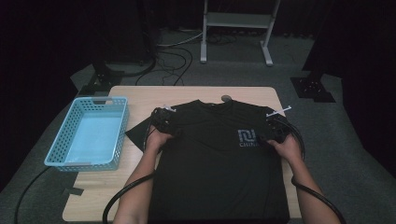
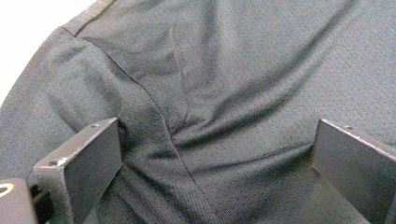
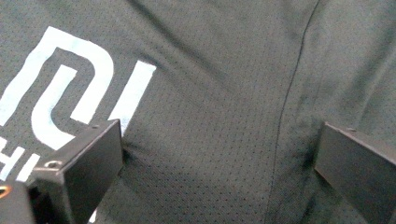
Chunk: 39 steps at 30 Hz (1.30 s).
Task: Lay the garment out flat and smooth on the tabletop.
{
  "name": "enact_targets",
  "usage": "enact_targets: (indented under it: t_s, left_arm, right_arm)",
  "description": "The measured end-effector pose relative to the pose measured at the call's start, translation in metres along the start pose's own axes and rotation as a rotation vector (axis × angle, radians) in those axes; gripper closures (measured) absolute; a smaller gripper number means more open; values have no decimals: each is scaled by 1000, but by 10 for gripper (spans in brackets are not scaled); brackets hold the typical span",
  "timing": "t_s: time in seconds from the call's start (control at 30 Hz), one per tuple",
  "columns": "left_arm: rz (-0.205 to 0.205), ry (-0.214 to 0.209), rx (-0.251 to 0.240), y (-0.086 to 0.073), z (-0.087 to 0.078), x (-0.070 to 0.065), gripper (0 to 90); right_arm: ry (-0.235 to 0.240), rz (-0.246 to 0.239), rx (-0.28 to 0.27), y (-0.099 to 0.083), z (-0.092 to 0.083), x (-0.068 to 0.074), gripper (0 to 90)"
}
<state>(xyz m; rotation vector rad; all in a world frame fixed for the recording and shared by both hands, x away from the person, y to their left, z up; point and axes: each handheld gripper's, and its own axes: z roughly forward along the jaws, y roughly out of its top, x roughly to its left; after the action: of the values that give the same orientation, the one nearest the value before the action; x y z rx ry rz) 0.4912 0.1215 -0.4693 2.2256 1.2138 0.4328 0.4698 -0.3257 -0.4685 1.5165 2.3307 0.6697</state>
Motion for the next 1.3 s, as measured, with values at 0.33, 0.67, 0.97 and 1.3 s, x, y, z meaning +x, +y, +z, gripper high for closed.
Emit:
enact_targets:
  t_s: [0.33,0.67,0.97,1.3]
  left_arm:
    - [14,-10,1,10,7,9,12]
    - [14,-12,-5,17,13,15,12]
    - [22,-18,-2,24,18,22,12]
    - [30,-24,-13,34,27,32,12]
  right_arm:
    - [7,-16,-13,8,6,-7,14]
    - [0,-2,-20,15,10,-11,14]
    - [-1,4,-17,24,15,-16,13]
    - [3,-4,-26,35,22,-24,13]
